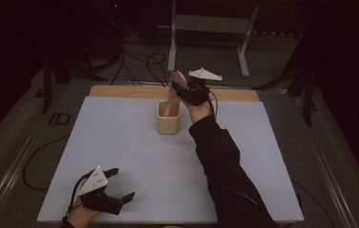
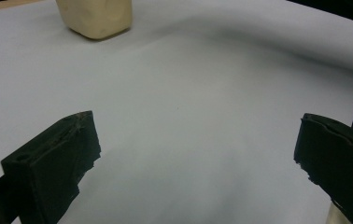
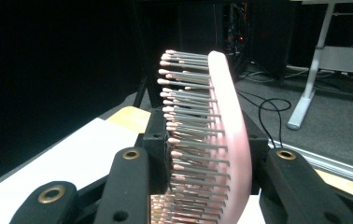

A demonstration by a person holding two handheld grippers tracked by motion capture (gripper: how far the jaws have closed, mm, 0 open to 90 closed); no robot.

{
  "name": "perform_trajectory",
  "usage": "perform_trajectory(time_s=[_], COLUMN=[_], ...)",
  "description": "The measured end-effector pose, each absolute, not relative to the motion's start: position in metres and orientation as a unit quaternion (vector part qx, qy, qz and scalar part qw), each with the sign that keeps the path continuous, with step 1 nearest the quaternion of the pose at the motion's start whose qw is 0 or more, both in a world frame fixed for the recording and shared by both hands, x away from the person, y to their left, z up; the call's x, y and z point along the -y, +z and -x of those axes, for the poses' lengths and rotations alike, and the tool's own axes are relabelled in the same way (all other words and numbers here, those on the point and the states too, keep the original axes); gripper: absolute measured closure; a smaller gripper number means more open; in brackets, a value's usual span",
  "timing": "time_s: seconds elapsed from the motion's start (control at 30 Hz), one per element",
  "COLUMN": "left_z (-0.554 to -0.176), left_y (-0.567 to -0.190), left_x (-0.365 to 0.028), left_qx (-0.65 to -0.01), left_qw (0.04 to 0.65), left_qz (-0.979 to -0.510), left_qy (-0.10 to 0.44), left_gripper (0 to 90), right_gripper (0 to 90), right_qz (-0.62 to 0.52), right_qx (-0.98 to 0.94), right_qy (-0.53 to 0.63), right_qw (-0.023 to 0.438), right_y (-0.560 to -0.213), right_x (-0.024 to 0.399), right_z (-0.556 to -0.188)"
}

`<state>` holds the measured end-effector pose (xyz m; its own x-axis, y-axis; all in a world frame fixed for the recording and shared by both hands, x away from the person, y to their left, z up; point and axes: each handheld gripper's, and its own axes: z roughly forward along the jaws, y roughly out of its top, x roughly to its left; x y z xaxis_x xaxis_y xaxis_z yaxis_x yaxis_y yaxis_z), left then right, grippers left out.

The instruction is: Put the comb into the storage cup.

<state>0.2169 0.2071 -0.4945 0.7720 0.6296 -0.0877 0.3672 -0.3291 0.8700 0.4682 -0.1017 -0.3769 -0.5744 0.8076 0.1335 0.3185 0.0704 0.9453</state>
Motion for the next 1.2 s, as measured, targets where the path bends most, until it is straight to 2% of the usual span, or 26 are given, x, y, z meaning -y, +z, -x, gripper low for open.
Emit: perform_trajectory(time_s=[1.2], left_z=[-0.218], left_y=[-0.497], left_x=[-0.208], left_qx=[-0.313], left_qw=[0.493], left_qz=[-0.802], left_qy=[0.127], left_gripper=[0.3], right_gripper=[64.0], right_qz=[-0.436], right_qx=[-0.697], right_qy=[0.541], right_qw=[0.180], right_y=[-0.402], right_x=[0.108], right_z=[-0.477])
